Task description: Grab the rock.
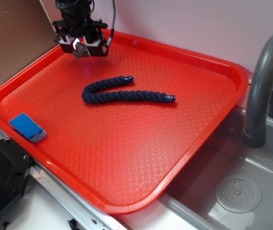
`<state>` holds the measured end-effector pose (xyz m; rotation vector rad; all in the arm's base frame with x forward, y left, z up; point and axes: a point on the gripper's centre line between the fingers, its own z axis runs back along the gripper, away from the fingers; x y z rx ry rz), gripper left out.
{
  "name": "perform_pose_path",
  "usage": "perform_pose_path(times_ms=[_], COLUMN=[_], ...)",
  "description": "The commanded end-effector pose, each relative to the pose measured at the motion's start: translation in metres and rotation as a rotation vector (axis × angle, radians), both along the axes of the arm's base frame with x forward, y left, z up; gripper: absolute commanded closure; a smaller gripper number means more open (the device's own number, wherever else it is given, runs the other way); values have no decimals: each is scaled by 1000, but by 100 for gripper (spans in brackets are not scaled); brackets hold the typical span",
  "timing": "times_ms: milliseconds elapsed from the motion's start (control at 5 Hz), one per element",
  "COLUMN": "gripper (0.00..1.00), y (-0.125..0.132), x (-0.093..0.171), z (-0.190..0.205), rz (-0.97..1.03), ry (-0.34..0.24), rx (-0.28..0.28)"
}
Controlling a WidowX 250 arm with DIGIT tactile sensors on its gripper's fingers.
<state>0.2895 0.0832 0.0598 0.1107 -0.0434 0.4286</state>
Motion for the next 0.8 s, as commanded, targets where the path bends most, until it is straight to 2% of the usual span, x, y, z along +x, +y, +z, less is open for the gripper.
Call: perform_pose_path(times_ms=[0,200,400,600], gripper=[100,100,100,100], y=[-44,-73,-89,-87], x=[-26,-44,-62,-64], z=[108,131,145,142], rz=[-120,-213,-274,-302], ry=[-95,-116,-148,-105], rx=[0,-26,-29,-53])
